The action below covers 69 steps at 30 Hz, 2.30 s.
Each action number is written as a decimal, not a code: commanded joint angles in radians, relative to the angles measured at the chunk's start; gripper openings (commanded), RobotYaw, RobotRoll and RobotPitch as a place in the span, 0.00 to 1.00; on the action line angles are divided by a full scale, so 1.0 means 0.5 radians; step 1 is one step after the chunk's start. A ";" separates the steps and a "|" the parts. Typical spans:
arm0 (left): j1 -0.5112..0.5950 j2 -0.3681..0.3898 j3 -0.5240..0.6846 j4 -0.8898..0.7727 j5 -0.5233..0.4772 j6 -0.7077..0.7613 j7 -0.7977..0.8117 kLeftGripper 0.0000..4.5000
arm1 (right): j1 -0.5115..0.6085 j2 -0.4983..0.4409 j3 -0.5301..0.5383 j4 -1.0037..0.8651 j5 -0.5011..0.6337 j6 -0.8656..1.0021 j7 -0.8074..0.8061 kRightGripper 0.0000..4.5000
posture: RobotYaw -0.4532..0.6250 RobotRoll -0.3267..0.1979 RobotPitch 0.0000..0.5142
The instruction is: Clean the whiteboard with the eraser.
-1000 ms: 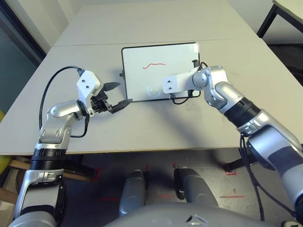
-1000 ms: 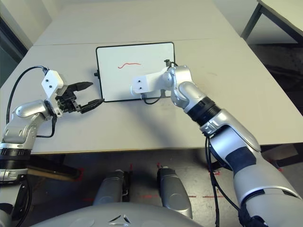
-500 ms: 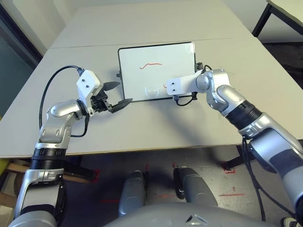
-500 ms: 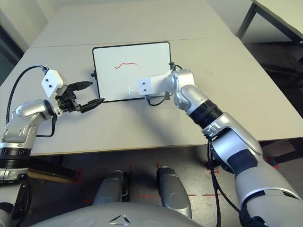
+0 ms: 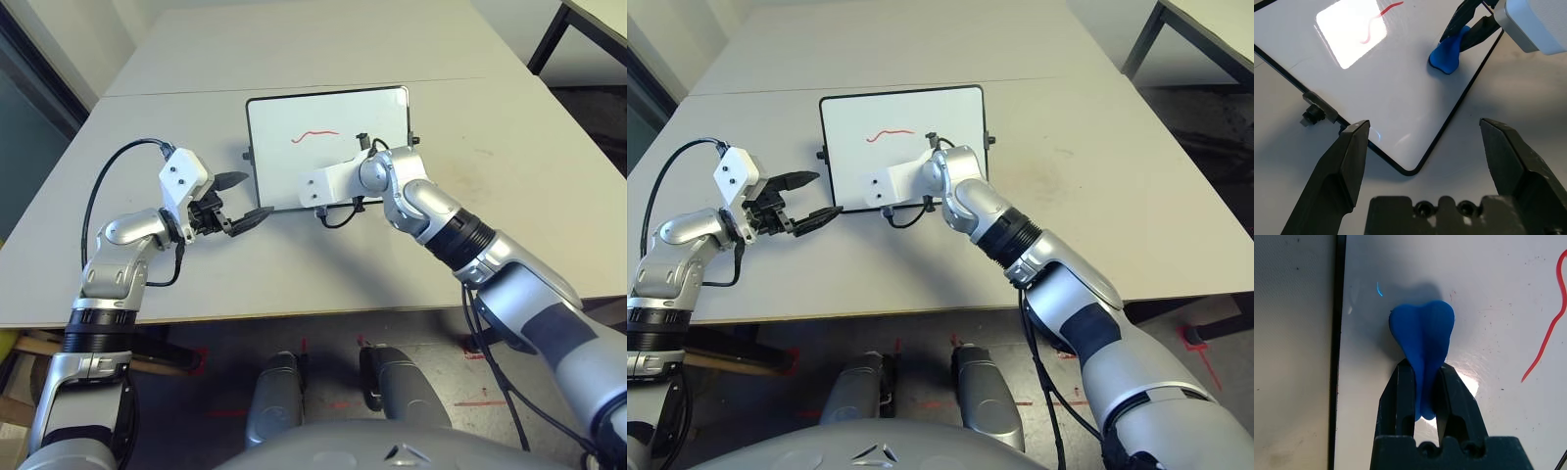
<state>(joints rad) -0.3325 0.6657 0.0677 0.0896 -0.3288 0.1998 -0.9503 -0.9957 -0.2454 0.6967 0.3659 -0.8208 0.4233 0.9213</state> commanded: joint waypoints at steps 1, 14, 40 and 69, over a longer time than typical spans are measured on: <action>0.029 0.009 0.009 -0.021 0.011 0.007 0.007 1.00 | 0.035 -0.095 0.011 0.064 -0.033 -0.030 0.009 0.09 | 0.39 0.62 0.21; -0.058 -0.025 -0.021 0.065 0.030 -0.017 -0.003 1.00 | 0.167 -0.415 -0.041 -0.064 -0.085 -0.020 0.081 0.09 | 0.35 0.62 0.19; -0.002 -0.004 0.014 0.010 0.025 0.007 0.011 1.00 | 0.103 -0.031 0.080 0.058 -0.175 -0.104 0.018 0.09 | 0.38 0.62 0.23; -0.018 -0.028 0.001 0.033 0.037 0.004 0.018 1.00 | -0.135 -0.053 -0.115 0.358 -0.085 -0.222 -0.141 0.09 | 0.38 0.62 0.21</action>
<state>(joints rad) -0.3404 0.6514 0.0675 0.0973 -0.3162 0.2042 -0.9445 -1.0363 -0.2632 0.6677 0.5520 -0.8821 0.2988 0.8300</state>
